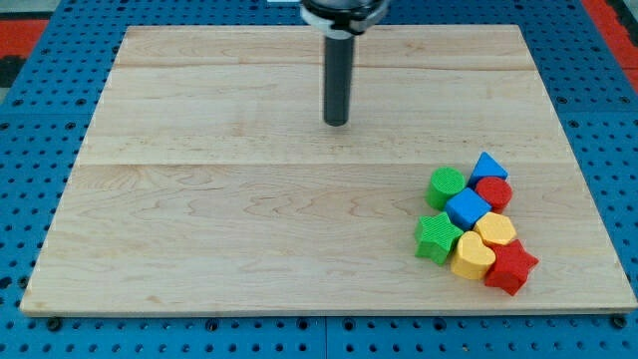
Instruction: Move your arm to the bottom center
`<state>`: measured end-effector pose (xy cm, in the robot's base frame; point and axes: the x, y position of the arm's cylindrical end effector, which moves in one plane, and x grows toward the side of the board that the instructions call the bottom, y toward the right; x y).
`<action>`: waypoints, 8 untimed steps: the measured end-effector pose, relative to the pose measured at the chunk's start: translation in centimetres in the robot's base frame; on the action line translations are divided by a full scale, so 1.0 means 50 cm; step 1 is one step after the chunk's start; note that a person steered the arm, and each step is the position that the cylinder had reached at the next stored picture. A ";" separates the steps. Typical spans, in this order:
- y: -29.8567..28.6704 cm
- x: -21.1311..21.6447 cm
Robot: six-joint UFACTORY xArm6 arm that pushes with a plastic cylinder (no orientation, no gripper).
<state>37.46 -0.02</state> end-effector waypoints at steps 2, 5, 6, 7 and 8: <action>-0.066 0.000; -0.058 0.170; -0.029 0.290; 0.017 0.382; 0.018 0.386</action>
